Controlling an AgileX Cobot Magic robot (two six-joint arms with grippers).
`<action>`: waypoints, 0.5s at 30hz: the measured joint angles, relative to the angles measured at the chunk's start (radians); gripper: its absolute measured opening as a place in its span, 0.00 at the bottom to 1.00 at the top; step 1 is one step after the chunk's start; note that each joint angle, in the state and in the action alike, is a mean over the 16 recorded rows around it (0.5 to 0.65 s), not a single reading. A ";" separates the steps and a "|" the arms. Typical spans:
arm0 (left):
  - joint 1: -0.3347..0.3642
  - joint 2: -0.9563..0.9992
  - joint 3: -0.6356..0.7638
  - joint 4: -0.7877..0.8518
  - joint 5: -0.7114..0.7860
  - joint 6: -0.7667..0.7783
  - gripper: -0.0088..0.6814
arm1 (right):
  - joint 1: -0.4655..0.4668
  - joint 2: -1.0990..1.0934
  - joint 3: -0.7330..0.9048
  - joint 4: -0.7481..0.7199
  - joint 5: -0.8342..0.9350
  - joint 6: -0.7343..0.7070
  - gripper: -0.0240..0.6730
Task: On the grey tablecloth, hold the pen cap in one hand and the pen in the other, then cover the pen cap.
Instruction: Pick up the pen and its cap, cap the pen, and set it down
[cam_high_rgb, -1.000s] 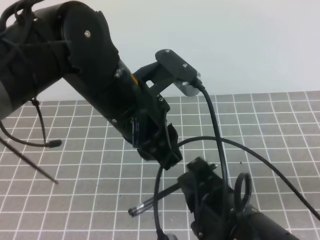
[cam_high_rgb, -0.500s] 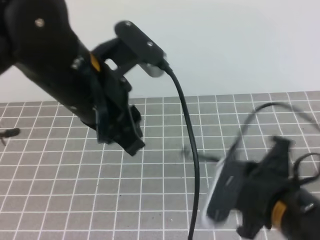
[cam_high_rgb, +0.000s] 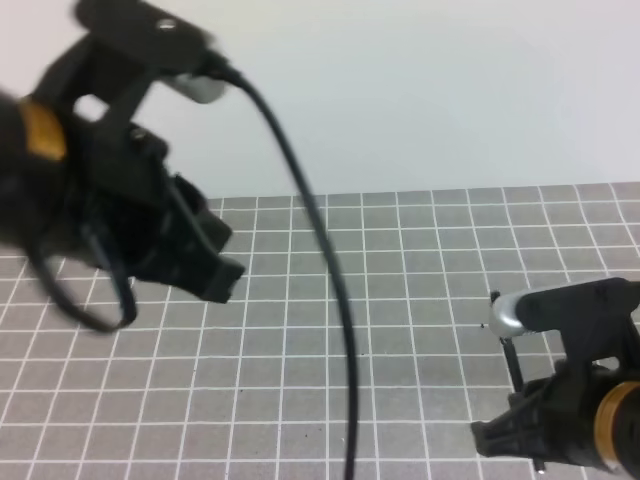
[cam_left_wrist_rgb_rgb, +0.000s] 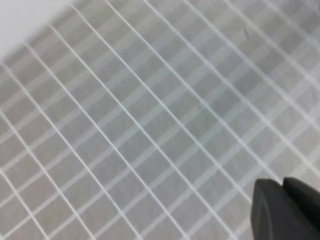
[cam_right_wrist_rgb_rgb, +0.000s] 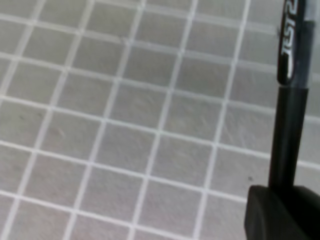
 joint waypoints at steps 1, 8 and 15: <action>0.000 -0.024 0.033 0.000 -0.040 -0.017 0.01 | -0.017 0.000 -0.004 0.052 -0.007 -0.037 0.14; 0.000 -0.164 0.289 -0.003 -0.331 -0.120 0.01 | -0.139 0.031 -0.053 0.368 -0.001 -0.344 0.14; 0.000 -0.227 0.483 -0.048 -0.520 -0.159 0.01 | -0.217 0.144 -0.147 0.529 0.079 -0.589 0.14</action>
